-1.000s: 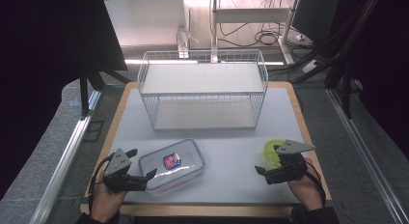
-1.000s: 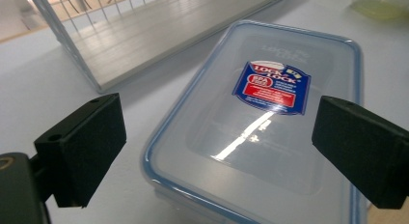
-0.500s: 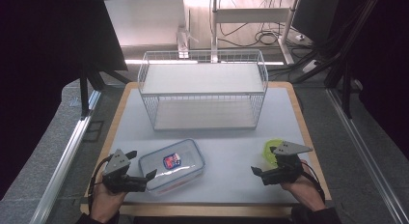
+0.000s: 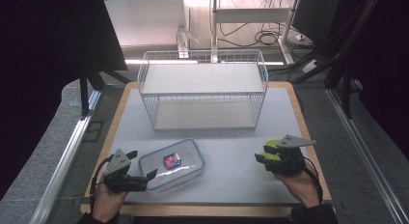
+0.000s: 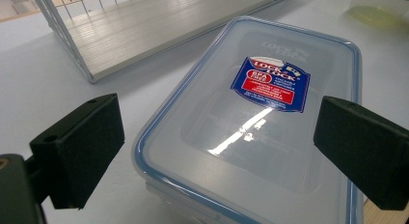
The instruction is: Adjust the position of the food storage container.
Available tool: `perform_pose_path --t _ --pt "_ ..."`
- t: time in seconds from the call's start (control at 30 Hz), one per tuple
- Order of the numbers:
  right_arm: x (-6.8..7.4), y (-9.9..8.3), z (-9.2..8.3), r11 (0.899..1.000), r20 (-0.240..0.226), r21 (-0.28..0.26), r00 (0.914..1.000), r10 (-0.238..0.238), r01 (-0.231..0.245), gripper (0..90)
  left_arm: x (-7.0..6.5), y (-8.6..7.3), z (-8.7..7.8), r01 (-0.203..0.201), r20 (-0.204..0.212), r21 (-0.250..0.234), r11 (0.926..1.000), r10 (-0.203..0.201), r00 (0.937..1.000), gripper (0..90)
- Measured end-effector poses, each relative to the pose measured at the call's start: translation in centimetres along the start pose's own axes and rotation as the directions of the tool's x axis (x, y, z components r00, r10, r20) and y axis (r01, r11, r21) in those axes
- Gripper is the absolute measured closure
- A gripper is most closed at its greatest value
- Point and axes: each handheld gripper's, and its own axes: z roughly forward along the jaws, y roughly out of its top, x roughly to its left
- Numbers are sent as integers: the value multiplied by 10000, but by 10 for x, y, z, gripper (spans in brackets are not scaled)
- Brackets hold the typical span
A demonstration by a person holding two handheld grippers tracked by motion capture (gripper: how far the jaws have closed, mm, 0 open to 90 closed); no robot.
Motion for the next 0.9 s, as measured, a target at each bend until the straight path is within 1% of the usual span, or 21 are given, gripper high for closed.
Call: perform_pose_path --t 0.03,0.07,0.1,0.13,0.17,0.2,0.23,0.27,0.3,0.33,0.37,0.4,0.5,0.6,0.67,0.7,0.77,0.8,0.83,0.9 --pt "-3 4 5 9999 18 89 9999 -104 104 784 0 0 0 14 8 -12 10000 -14 10000 38" --pt "-3 4 5 9999 18 89 9999 -104 104 784 0 0 0 14 8 -12 10000 -14 10000 38" --pt "-3 6 7 9999 92 148 9999 -72 71 836 0 0 0 20 5 -17 10000 -20 10000 38" --pt "-4 8 12 9995 231 293 9996 -147 140 875 0 0 0 22 3 -21 10000 -22 10000 38" --pt "-5 10 17 9984 254 498 9993 -279 266 890 0 0 0 23 5 -22 10000 -23 10000 39" --pt "-5 11 28 9949 400 934 9983 -417 378 900 0 0 0 32 -5 -21 10000 -32 10000 39" --pt "-5 11 28 9949 400 934 9983 -417 378 900 0 0 0 34 -16 -21 10000 -34 10000 39" --pt "-5 11 32 9934 422 1071 9980 -467 420 900 0 -1 0 32 -25 -19 10000 -32 10000 40" --pt "-5 10 36 9900 465 1334 9975 -529 462 900 1 -1 0 41 -32 -16 10000 -41 10000 40" --pt "-4 9 40 9860 605 1562 9958 -684 582 900 1 -1 0 50 -34 -18 10000 -50 10000 41" --pt "-4 8 42 9838 655 1671 9949 -766 647 900 1 -1 0 70 -27 -10 10000 -70 10000 41" --pt "-5 6 42 9822 676 1774 9949 -749 619 900 1 -2 0 88 -63 -11 10000 -88 9999 42" --pt "-7 5 38 9829 735 1776 9953 -634 495 900 1 -2 0 67 -139 66 10000 -66 9999 44" --pt "-10 3 35 9826 670 1835 9969 -402 273 900 0 -2 0 31 -172 135 9999 -29 9998 44" --pt "-11 1 33 9824 679 1856 9971 -347 216 900 0 -2 1 16 -165 184 9998 -13 9999 43" --pt "-12 -1 30 9826 720 1851 9971 -257 120 900 0 -3 1 4 -200 236 9997 1 9998 43" --pt "-13 -2 28 9828 748 1842 9969 -237 95 900 0 -3 1 0 -200 250 9997 5 9998 42" --pt "-16 -5 23 9830 808 1836 9966 -139 -12 900 0 -3 1 8 -198 263 9997 -3 9998 41" --pt "-16 -5 23 9830 808 1836 9966 -139 -12 900 0 -3 1 10 -212 271 9996 -5 9998 41" --pt "-20 -9 16 9835 877 1802 9961 0 -158 900 1 -3 0 52 -225 274 9996 -46 9997 40"
